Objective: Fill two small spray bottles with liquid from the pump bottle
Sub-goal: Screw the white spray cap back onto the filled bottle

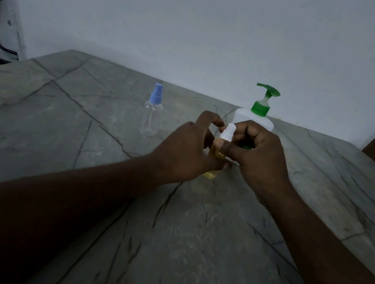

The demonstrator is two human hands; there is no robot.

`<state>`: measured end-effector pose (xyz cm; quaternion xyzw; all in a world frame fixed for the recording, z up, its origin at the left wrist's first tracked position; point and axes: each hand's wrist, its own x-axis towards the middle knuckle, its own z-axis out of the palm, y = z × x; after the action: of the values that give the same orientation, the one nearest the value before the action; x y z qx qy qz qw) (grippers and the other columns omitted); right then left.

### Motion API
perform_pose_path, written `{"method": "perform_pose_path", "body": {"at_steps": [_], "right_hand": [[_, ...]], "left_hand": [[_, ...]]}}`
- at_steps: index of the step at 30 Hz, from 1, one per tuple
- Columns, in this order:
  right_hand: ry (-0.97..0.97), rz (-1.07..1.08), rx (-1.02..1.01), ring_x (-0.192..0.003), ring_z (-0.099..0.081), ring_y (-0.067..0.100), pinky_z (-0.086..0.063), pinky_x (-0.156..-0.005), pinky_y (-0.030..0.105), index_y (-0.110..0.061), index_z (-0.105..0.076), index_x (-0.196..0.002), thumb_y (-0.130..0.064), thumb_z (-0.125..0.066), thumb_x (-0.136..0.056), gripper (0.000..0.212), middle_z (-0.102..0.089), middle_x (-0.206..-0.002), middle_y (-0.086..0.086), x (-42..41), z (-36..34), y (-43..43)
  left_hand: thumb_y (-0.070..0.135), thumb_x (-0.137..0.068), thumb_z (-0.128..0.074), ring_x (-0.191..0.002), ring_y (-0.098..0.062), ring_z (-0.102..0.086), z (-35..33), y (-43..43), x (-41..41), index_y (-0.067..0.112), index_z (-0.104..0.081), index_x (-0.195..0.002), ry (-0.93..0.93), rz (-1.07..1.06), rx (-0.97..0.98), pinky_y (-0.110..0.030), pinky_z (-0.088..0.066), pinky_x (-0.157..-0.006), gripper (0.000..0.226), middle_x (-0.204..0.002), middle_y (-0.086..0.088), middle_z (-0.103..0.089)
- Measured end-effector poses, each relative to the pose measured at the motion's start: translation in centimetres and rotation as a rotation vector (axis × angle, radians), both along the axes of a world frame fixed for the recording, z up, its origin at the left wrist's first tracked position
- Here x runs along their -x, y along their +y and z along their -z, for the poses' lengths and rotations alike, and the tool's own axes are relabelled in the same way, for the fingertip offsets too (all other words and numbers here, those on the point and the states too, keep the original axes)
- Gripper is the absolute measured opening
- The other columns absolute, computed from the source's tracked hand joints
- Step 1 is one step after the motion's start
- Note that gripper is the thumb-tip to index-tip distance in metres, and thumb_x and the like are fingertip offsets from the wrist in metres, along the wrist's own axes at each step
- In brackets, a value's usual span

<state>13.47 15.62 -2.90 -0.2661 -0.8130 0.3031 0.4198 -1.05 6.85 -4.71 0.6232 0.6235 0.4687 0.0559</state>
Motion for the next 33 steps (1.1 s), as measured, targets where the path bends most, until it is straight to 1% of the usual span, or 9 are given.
{"method": "perform_pose_path", "body": {"at_steps": [3,5,11,17,20,23,25,29,33], "right_hand": [[0.001,-0.003,0.006,-0.089,-0.072,0.012,-0.061,-0.087,0.048,-0.025,-0.075,-0.100,-0.030,-0.085,-0.079,0.024,-0.077,-0.094,-0.005,-0.02,0.04,0.07],[0.008,-0.009,0.007,-0.089,-0.073,0.012,-0.061,-0.088,0.049,-0.025,-0.076,-0.102,-0.030,-0.085,-0.079,0.025,-0.077,-0.094,-0.005,-0.07,0.08,0.10],[0.002,-0.013,0.004,-0.089,-0.072,0.006,-0.061,-0.086,0.040,-0.025,-0.076,-0.103,-0.026,-0.085,-0.081,0.024,-0.077,-0.094,-0.009,-0.05,0.05,-0.03],[0.011,-0.024,-0.016,-0.092,-0.072,0.006,-0.060,-0.088,0.037,-0.033,-0.074,-0.099,-0.027,-0.084,-0.081,0.021,-0.078,-0.096,-0.012,0.01,0.12,0.00],[0.003,-0.019,-0.018,-0.088,-0.072,0.005,-0.061,-0.084,0.034,-0.030,-0.075,-0.101,-0.027,-0.084,-0.082,0.021,-0.077,-0.095,-0.010,-0.05,0.17,0.04],[0.002,-0.021,-0.026,-0.086,-0.070,0.000,-0.059,-0.076,0.023,-0.038,-0.069,-0.092,-0.027,-0.084,-0.082,0.021,-0.075,-0.091,-0.013,0.03,0.18,0.07],[-0.008,-0.008,-0.040,-0.089,-0.067,-0.005,-0.054,-0.077,0.017,-0.041,-0.066,-0.088,-0.028,-0.084,-0.081,0.023,-0.073,-0.091,-0.017,0.12,0.16,0.07],[0.005,-0.008,-0.039,-0.090,-0.070,0.003,-0.057,-0.084,0.025,-0.037,-0.070,-0.094,-0.029,-0.084,-0.081,0.021,-0.076,-0.096,-0.009,0.11,0.18,0.13],[0.000,-0.010,-0.041,-0.090,-0.069,0.001,-0.055,-0.084,0.024,-0.040,-0.069,-0.094,-0.029,-0.083,-0.082,0.022,-0.075,-0.093,-0.012,0.11,0.26,0.12]], "left_hand": [[0.028,-0.081,-0.084,-0.093,-0.012,-0.071,-0.01,-0.05,0.47,0.031,-0.037,-0.146,-0.143,0.083,0.084,-0.033,-0.061,-0.083,0.080,-0.116,0.001,-0.072],[0.022,-0.083,-0.082,-0.093,-0.012,-0.072,-0.14,-0.12,0.74,0.032,-0.037,-0.147,-0.169,0.101,0.096,-0.034,-0.061,-0.085,0.079,-0.119,0.000,-0.073],[0.040,-0.072,-0.089,-0.086,-0.014,-0.064,0.19,0.22,0.13,0.028,-0.042,-0.132,0.019,-0.044,-0.045,-0.044,-0.058,-0.077,0.077,-0.092,0.006,-0.069],[0.030,-0.084,-0.082,-0.093,-0.013,-0.072,-0.13,-0.15,0.78,0.030,-0.037,-0.147,-0.151,0.080,0.073,-0.035,-0.061,-0.087,0.078,-0.119,-0.001,-0.073],[0.036,-0.078,-0.086,-0.085,-0.011,-0.072,-0.25,-0.09,0.64,0.027,-0.043,-0.139,-0.050,0.003,0.019,-0.036,-0.061,-0.082,0.075,-0.106,0.002,-0.076],[0.048,-0.071,-0.088,-0.082,-0.013,-0.065,0.07,0.25,0.17,0.026,-0.044,-0.129,0.047,-0.082,-0.069,-0.042,-0.057,-0.074,0.076,-0.088,0.007,-0.070],[0.048,-0.073,-0.086,-0.083,-0.013,-0.062,0.23,0.36,0.04,0.025,-0.044,-0.131,0.074,-0.088,-0.070,-0.040,-0.056,-0.073,0.075,-0.090,0.006,-0.067],[0.030,-0.083,-0.082,-0.093,-0.010,-0.070,0.12,0.02,0.50,0.028,-0.038,-0.146,-0.082,0.058,0.043,-0.024,-0.057,-0.078,0.077,-0.116,0.001,-0.073],[0.033,-0.080,-0.085,-0.085,-0.009,-0.070,-0.04,-0.08,0.52,0.029,-0.045,-0.137,-0.003,-0.015,0.005,-0.023,-0.055,-0.073,0.070,-0.107,0.004,-0.075]]}}
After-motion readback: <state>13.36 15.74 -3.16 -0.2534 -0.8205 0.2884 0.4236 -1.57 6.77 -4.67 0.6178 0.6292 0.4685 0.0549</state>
